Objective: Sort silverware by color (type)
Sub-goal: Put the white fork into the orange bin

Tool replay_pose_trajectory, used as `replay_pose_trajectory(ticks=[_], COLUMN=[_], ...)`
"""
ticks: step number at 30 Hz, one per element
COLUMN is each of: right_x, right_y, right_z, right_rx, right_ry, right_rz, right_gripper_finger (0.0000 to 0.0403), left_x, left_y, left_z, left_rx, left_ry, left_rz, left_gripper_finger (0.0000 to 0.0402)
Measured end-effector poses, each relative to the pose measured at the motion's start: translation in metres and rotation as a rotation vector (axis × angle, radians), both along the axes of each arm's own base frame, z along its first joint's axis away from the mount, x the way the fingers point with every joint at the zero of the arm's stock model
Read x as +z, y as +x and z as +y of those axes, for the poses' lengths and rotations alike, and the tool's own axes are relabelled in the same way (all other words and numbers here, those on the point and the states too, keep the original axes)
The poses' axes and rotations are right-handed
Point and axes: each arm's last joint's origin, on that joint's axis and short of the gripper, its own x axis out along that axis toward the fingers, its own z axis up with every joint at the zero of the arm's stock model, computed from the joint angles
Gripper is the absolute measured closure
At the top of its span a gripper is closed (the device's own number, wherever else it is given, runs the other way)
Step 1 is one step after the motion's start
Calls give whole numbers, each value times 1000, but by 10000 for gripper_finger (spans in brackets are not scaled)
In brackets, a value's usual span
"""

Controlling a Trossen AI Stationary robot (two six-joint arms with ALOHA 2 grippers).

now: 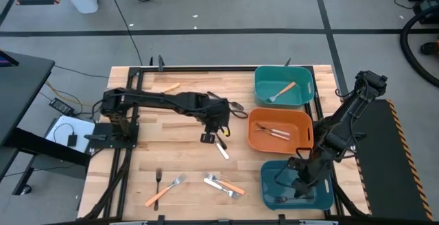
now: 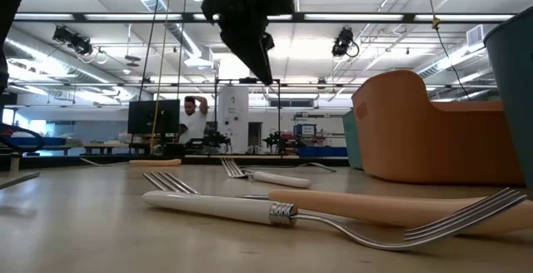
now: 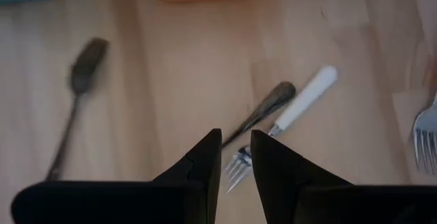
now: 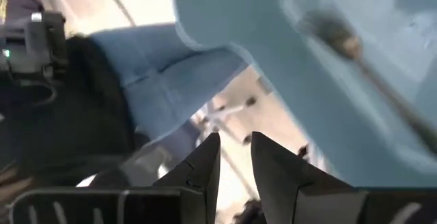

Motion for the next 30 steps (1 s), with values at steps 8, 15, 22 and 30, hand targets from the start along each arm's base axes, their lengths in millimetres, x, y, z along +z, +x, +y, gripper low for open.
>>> replay_pose_trajectory(ticks=[8, 15, 22, 30], right_x=[-5, -5, -5, -5], right_y=[-2, -2, -2, -7], right_z=[-4, -4, -4, 0], right_rx=[6, 52, 76, 93], right_ry=[-108, -138, -161, -185], right_rz=[-38, -87, -121, -154], right_gripper_finger=[311, 311, 311, 311], left_x=[-56, -95, -97, -95], left_y=[14, 19, 21, 21], left_z=[-29, -46, -39, -44], left_rx=[-229, -259, -178, -273], left_ry=[58, 138, 231, 215], left_rz=[180, 293, 292, 283], left_gripper_finger=[313, 313, 313, 313])
